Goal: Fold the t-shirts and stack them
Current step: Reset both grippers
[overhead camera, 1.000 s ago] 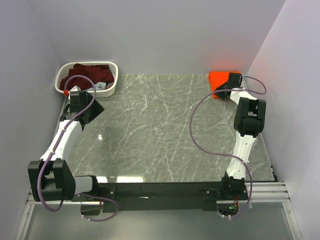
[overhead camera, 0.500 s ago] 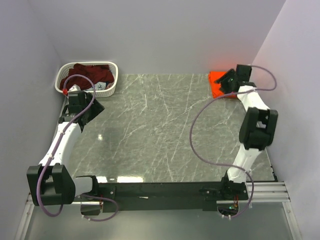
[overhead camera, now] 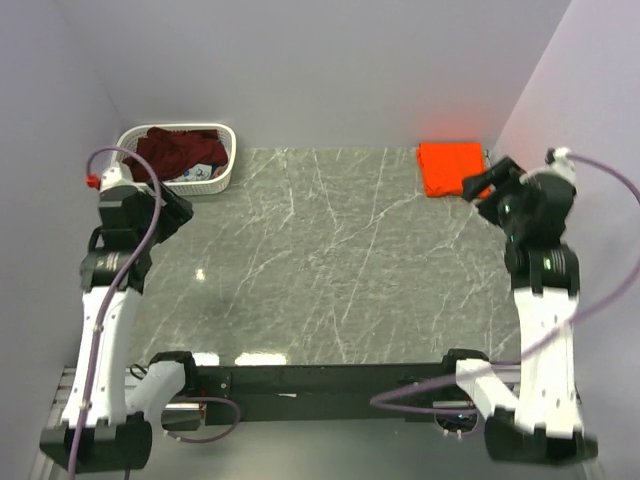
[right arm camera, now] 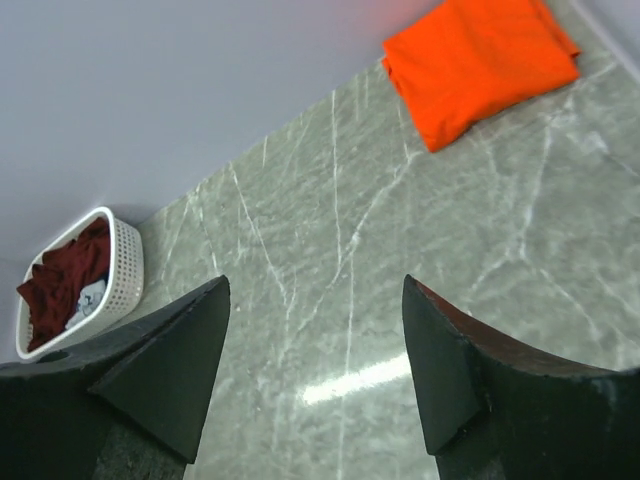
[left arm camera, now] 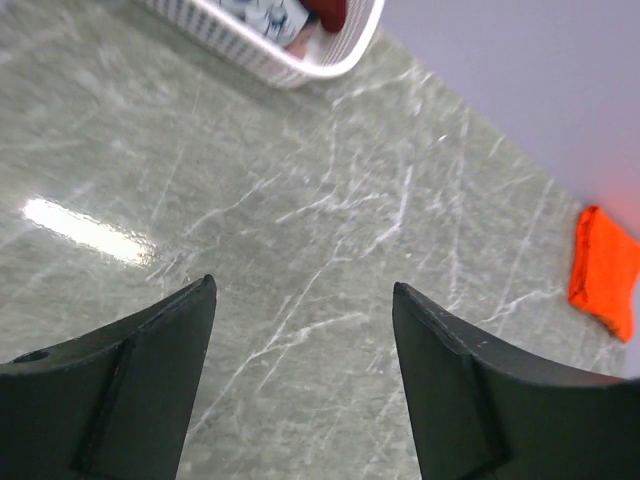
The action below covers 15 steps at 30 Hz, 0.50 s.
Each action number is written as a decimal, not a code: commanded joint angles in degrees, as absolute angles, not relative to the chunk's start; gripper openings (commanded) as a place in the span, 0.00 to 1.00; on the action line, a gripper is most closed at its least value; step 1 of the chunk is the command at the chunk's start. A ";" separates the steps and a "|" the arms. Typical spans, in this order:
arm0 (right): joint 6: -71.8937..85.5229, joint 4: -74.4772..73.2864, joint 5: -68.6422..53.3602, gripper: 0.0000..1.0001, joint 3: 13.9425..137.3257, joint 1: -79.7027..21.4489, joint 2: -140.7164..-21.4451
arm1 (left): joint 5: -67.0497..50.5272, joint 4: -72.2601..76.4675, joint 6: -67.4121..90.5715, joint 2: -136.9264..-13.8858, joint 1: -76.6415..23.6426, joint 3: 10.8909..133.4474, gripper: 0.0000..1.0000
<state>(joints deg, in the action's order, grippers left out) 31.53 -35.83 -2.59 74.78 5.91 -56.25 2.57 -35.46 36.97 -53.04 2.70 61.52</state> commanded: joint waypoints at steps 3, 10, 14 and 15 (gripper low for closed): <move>26.90 -42.45 0.18 0.77 64.97 5.98 -39.22 | 6.68 -45.96 34.72 -43.61 2.73 68.11 0.79; 26.37 -43.42 1.14 0.79 54.68 2.64 -22.96 | 10.55 -51.76 34.89 -33.14 2.64 65.75 0.93; 26.45 -42.98 0.44 0.79 50.63 1.67 -21.10 | 9.93 -52.56 35.07 -31.47 2.55 61.44 0.95; 26.46 -42.72 0.44 0.79 50.10 1.58 -20.83 | 9.84 -52.56 35.33 -31.29 2.46 60.04 0.95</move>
